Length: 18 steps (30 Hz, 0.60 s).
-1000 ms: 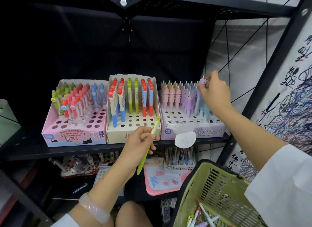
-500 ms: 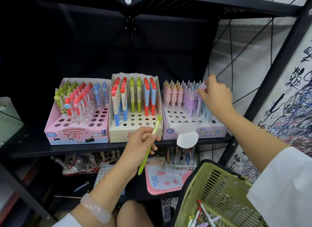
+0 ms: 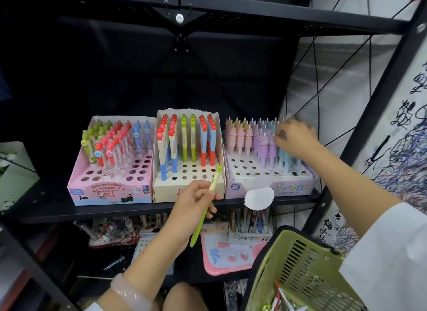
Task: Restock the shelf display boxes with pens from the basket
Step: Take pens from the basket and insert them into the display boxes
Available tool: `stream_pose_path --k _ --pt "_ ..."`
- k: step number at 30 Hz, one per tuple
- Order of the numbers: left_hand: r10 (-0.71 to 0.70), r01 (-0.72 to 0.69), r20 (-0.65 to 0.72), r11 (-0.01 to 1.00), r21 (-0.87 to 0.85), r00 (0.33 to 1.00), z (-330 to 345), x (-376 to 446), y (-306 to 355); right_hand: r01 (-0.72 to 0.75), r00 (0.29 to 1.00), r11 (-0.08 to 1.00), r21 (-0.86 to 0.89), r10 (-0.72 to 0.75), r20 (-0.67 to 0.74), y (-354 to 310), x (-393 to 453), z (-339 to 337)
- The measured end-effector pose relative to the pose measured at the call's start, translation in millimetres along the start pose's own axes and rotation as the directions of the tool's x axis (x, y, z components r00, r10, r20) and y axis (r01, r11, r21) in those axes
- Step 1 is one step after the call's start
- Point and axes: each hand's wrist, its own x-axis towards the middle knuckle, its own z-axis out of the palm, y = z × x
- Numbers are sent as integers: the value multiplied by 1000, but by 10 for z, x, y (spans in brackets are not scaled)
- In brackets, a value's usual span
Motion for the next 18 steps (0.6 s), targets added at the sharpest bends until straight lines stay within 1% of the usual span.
stream_pose_path --k 3,5,6,7,8,9,10,11,12,13,14,16,18 --pt "-2 2 1 1000 0 1000 12 -2 3 11 1000 1000 0 -11 -6 34 -33 38" --pt "4 -4 -1 1000 1 1000 9 1 6 11 997 1000 -20 -13 -74 18 -62 21" --pt "11 -11 -2 1000 -1 1000 10 3 12 14 989 1000 8 -13 -147 -20 -87 15" --pt "23 -23 -4 1000 -7 1000 11 4 20 34 974 996 82 -14 -227 -90 -126 7" --pt "37 -37 -11 999 -17 999 13 7 29 78 962 977 200 -21 -272 -200 -183 -13" --pt "49 -49 -22 998 -30 999 12 10 37 129 968 928 350 -41 -247 -335 -250 -27" --pt "59 -60 -34 997 -46 998 8 10 42 159 984 851 501 -92 -156 -486 -337 -28" --pt "70 -73 -46 996 -59 997 -2 9 45 157 984 764 625 -174 -35 -640 -435 -21" --pt "83 -87 -57 994 -69 995 -18 9 47 131 963 693 709 -260 76 -787 -534 -6" --pt "96 -101 -68 992 -77 993 -42 5 49 99 932 641 761 -329 156 -911 -625 19" --pt "107 -113 -78 990 -84 991 -71 2 51 68 904 594 801 -377 203 -1012 -694 49" --pt "123 -132 -100 987 -93 987 -150 -9 59 7 873 490 871 -429 234 -1163 -768 107" --pt "133 -145 -116 984 -107 984 -237 -16 79 -31 863 401 916 -452 227 -1299 -785 110"
